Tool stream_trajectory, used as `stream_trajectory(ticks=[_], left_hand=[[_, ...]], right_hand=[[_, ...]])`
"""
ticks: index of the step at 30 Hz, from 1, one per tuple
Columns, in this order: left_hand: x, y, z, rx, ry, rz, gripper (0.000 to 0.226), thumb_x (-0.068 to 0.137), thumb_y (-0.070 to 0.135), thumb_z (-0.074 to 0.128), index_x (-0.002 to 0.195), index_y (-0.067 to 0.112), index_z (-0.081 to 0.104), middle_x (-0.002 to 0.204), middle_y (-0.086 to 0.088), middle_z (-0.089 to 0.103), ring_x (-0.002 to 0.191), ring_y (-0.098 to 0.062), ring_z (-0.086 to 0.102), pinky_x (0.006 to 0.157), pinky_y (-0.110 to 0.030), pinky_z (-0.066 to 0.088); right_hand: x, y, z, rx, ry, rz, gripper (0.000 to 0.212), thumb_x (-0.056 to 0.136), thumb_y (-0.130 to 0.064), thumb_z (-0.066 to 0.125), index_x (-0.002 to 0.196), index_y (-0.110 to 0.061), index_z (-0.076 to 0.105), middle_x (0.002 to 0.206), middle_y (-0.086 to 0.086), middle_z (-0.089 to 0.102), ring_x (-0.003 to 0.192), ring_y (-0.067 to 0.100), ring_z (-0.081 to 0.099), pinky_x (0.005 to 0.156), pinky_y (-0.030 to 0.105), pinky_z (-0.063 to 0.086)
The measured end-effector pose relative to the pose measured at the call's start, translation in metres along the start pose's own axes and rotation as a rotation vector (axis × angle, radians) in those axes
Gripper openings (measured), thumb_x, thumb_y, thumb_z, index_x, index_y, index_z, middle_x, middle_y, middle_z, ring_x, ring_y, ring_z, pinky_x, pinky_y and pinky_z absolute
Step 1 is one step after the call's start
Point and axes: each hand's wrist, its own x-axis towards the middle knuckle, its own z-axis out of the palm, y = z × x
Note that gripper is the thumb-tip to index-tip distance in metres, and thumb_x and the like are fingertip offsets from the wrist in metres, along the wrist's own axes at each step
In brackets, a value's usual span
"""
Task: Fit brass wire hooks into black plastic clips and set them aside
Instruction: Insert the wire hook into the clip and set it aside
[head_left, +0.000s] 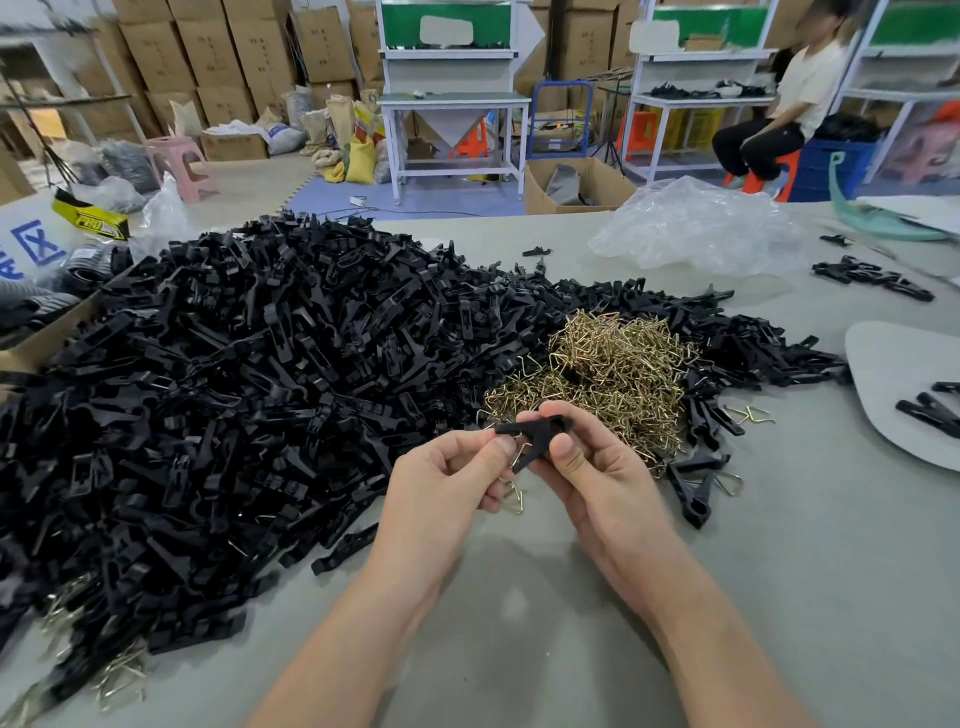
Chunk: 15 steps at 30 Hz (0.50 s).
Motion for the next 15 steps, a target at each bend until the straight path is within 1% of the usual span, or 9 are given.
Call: stream_trajectory(ticks=[2,5,7,10,12,15], left_hand=[[-0.0007,0.0008,-0.0010,0.031,0.010,0.012,0.008,0.090,0.016,0.072,0.091,0.009,0.076,0.066,-0.001,0.068,0.059,-0.008,0.058,0.059,-0.019,0.052],[-0.0019,-0.0003,-0.0008,0.111,0.050,0.041,0.005,0.089,0.019,0.073,0.087,0.017,0.077,0.062,0.001,0.068,0.057,-0.007,0.058,0.060,-0.020,0.052],[-0.0024,-0.0021,-0.0007,0.158,0.079,0.049,0.009,0.089,0.023,0.073,0.081,0.023,0.078,0.060,0.002,0.066,0.056,-0.007,0.056,0.061,-0.021,0.051],[-0.0032,-0.0036,-0.0002,0.141,0.107,0.024,0.016,0.089,0.022,0.074,0.077,0.031,0.078,0.059,0.004,0.065,0.056,-0.006,0.057,0.060,-0.018,0.051],[-0.0035,-0.0037,-0.0002,0.137,0.105,0.011,0.016,0.089,0.021,0.074,0.077,0.031,0.079,0.059,0.004,0.065,0.056,-0.006,0.057,0.060,-0.018,0.051],[-0.0030,-0.0036,-0.0005,0.137,0.095,-0.007,0.009,0.089,0.022,0.073,0.082,0.025,0.078,0.060,0.004,0.066,0.057,-0.006,0.057,0.061,-0.019,0.051]], right_hand=[[-0.0002,0.0009,-0.0013,-0.027,-0.002,-0.008,0.023,0.089,-0.014,0.062,0.105,-0.021,0.077,0.116,0.012,0.073,0.109,0.023,0.070,0.092,0.025,0.054],[-0.0010,0.0015,-0.0018,-0.099,-0.008,-0.026,0.023,0.089,-0.017,0.064,0.109,-0.022,0.075,0.117,0.010,0.074,0.109,0.023,0.071,0.092,0.025,0.054],[-0.0023,0.0021,-0.0014,-0.153,-0.017,-0.039,0.023,0.090,-0.019,0.064,0.111,-0.022,0.073,0.117,0.010,0.074,0.109,0.022,0.071,0.092,0.024,0.054],[-0.0035,0.0020,-0.0004,-0.240,-0.014,-0.060,0.022,0.093,-0.017,0.061,0.113,-0.021,0.071,0.118,0.008,0.073,0.109,0.022,0.071,0.092,0.023,0.053],[-0.0037,0.0026,0.0003,-0.290,-0.004,-0.067,0.023,0.097,-0.010,0.058,0.112,-0.021,0.071,0.118,0.006,0.074,0.108,0.023,0.071,0.093,0.024,0.054],[-0.0038,0.0041,0.0005,-0.307,0.015,-0.066,0.025,0.098,-0.004,0.056,0.112,-0.018,0.071,0.116,0.007,0.074,0.109,0.025,0.071,0.093,0.025,0.054]])
